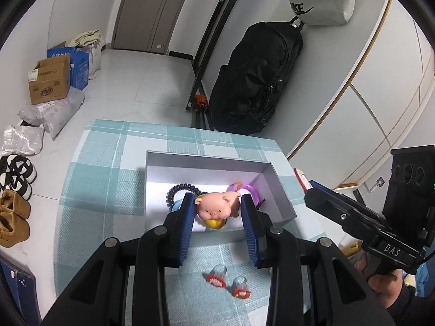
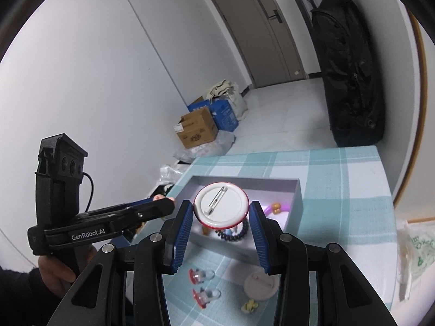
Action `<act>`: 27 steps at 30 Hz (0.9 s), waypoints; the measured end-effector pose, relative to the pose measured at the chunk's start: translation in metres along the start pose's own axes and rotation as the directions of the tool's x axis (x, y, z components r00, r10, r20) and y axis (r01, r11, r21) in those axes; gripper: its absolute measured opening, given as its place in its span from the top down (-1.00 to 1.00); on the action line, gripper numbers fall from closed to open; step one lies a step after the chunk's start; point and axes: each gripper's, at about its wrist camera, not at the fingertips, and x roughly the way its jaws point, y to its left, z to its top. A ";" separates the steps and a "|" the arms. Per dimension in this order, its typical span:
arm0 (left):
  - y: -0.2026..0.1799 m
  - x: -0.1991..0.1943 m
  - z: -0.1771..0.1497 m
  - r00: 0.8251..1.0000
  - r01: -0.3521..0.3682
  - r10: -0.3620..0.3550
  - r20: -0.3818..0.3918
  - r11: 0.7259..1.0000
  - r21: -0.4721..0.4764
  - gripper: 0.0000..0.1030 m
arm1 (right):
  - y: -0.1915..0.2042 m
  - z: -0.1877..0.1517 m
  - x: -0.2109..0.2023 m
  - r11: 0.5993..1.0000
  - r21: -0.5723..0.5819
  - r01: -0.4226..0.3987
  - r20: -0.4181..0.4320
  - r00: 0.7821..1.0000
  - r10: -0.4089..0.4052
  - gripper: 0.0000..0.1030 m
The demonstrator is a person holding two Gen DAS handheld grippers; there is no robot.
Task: Organize jewelry
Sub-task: 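Carry the pig and the badge into the grey box and open both tools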
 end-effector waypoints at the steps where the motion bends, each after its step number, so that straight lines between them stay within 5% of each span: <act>1: -0.001 0.002 0.002 1.000 0.000 0.000 -0.002 1.000 0.001 0.45 | -0.001 0.002 0.003 1.000 0.000 -0.003 -0.002 1.000 0.003 0.20; 27: 0.008 0.053 0.018 0.994 0.002 -0.004 -0.106 1.000 -0.015 0.44 | -0.033 0.009 0.050 1.000 0.004 0.016 -0.121 0.993 -0.016 0.20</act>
